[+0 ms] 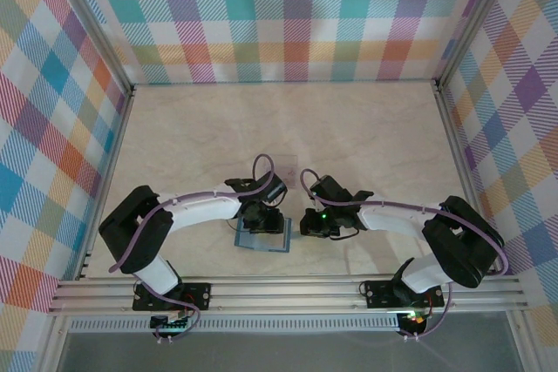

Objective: Take the credit cards out of the card holder

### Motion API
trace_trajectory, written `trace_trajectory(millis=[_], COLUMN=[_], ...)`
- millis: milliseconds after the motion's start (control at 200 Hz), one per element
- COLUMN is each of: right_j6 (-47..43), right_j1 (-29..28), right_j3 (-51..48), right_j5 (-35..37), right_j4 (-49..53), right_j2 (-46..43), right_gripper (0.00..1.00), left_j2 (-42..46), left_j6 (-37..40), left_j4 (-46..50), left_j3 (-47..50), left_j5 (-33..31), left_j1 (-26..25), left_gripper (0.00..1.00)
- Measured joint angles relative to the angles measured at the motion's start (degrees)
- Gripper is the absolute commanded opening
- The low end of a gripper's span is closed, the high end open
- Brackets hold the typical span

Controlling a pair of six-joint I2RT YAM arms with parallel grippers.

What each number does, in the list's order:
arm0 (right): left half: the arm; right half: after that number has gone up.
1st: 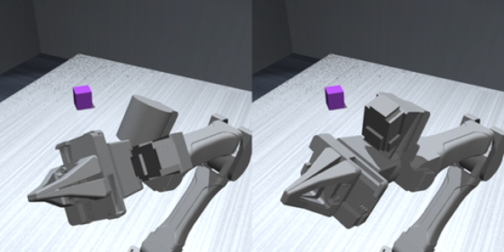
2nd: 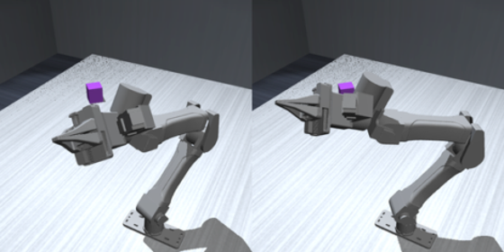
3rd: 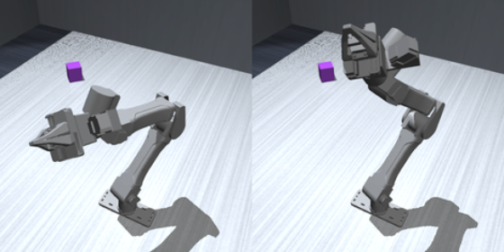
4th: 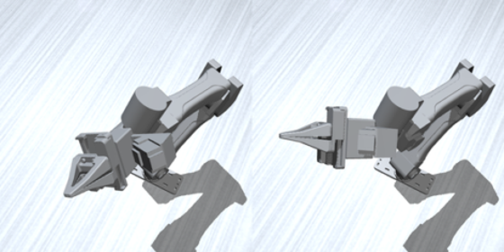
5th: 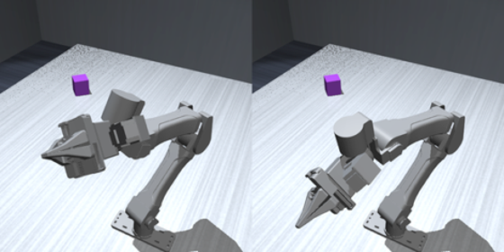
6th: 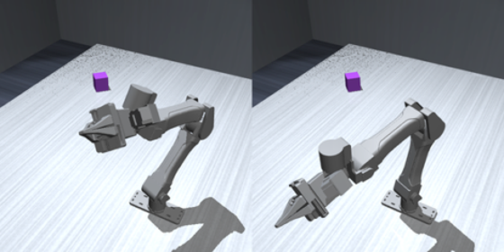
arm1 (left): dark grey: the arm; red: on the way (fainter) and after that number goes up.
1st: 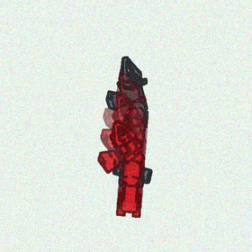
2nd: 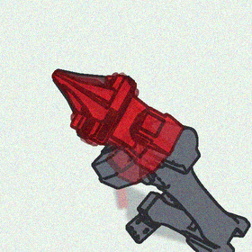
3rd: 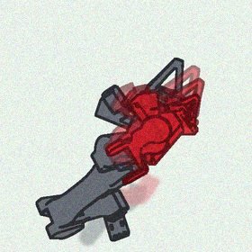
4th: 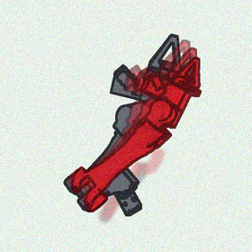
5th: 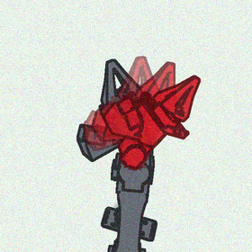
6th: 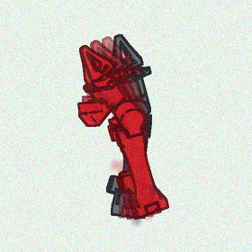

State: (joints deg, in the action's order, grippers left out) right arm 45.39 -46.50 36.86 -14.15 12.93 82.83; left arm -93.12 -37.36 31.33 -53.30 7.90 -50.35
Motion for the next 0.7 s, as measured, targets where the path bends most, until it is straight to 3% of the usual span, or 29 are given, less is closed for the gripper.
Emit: trace_trajectory(millis=[700], right_j6=[-1.7], right_j1=[0.0], right_j3=[1.2], right_j5=[0.2], right_j4=[2.4], right_j2=[1.0], right_gripper=[0.17], left_j2=[-2.1], left_j6=[5.7], left_j4=[18.8], left_j3=[-8.1], left_j5=[-15.6], left_j1=[-2.1], left_gripper=[0.55])
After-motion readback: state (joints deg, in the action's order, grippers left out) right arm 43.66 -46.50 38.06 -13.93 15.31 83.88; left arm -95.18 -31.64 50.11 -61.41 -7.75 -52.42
